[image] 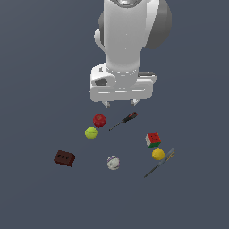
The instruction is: Pick up a designated object from a clutter of objects.
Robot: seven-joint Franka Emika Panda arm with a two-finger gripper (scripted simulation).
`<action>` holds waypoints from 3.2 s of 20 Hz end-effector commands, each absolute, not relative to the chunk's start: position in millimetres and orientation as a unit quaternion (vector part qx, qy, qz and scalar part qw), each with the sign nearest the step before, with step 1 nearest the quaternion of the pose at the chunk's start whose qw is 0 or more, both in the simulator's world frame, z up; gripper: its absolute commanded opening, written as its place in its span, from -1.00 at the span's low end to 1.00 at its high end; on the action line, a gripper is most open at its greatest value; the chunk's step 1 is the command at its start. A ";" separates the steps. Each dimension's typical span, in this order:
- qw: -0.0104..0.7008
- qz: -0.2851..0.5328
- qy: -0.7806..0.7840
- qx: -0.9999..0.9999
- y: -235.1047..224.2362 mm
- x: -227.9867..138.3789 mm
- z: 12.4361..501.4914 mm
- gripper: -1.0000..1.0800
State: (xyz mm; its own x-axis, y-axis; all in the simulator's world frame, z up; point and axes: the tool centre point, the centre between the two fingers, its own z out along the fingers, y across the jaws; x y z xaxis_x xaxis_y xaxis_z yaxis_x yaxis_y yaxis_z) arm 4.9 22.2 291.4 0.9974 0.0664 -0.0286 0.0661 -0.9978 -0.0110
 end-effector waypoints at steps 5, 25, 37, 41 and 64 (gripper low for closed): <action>-0.002 0.012 -0.037 -0.999 57.4 20.5 250.0 0.92; -0.001 0.000 -0.055 -0.998 200.5 23.4 90.7 0.92; 0.000 0.001 -0.057 -0.998 206.4 20.8 72.0 0.92; 0.000 0.000 -0.057 -0.998 206.7 20.1 51.7 0.92; 0.000 0.000 -0.057 -0.998 206.9 20.3 37.9 -1.00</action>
State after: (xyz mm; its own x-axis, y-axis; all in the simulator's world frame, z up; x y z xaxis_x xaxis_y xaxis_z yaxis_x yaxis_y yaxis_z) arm 19.6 207.1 34.9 0.9936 0.1134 -0.0028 0.1134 -0.9936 0.0004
